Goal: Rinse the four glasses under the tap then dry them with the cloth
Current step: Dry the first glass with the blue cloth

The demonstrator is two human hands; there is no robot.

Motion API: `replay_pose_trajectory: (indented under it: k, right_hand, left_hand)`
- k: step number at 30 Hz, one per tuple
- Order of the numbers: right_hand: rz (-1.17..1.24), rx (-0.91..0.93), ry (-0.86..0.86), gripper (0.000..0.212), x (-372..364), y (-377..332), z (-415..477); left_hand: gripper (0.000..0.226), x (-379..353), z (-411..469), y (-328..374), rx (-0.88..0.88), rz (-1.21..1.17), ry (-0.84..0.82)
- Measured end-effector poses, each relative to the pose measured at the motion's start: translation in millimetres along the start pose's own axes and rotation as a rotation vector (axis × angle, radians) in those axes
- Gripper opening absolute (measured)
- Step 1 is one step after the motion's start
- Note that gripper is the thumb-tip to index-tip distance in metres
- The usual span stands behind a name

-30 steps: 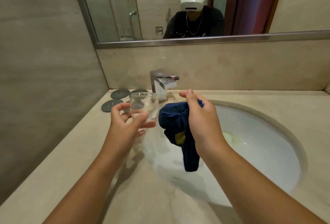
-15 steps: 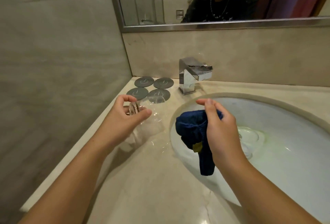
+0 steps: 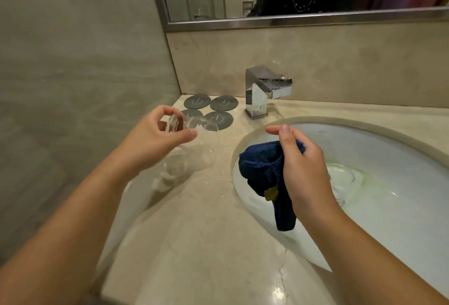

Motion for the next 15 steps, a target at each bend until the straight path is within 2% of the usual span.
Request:
replay_pose_trajectory:
  k: [4,10,15]
  right_hand:
    - [0.010,-0.005,-0.029,0.031,-4,-1,-2]
    - [0.000,0.017,-0.036,0.031,-5,-3,-4]
    - [0.005,0.023,-0.018,0.030,-3,-5,-3]
  left_hand:
    - [0.038,16,4,18,-0.019,0.232,-0.082]
    - [0.037,28,17,6,0.061,0.020,0.057]
    - [0.044,35,45,20,0.001,0.027,0.175]
Point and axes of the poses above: each hand's wrist, its own z-axis towards the middle knuckle, its own x-axis out of the back of the hand, y = z × x, the point moved 10 cm from there along z, towards the middle knuckle, and after that the axes turned 4 degrees about -x, right-handed, at the moved point
